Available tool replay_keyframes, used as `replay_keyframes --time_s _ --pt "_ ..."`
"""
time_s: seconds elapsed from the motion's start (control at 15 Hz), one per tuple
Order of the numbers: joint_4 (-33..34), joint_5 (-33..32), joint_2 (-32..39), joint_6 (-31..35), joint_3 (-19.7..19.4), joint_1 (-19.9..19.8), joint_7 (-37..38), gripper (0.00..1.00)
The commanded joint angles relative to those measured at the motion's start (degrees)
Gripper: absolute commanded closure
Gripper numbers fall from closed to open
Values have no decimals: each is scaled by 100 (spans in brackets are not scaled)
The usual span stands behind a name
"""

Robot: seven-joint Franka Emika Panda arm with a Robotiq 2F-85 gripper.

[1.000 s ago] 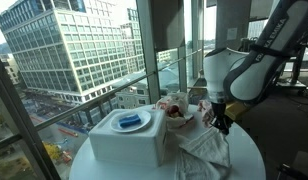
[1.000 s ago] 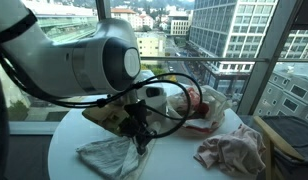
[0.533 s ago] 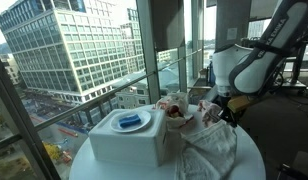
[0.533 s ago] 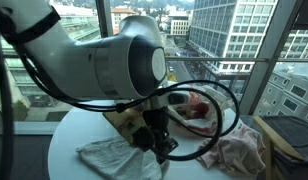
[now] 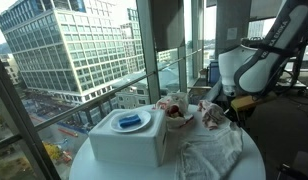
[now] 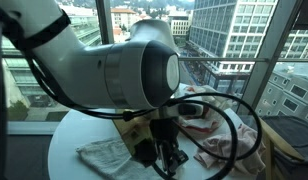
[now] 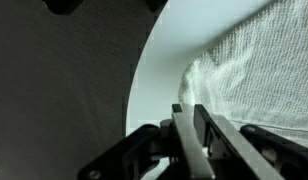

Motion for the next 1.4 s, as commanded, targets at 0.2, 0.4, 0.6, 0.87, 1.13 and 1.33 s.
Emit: replay_keyframes --time_s 0.2,0.4,0.6,0.87,1.13,1.33 --pt "-131 -1160 -180 94 62 75 1079 25" --pt "-258 -867 -233 443 363 214 733 3" --pt "-110 -572 -58 636 678 425 576 0" --pt "303 720 319 677 1034 664 98 0" --pt "831 2213 749 533 1270 798 -610 0" --pt "1325 2779 1124 360 1292 900 -902 0"
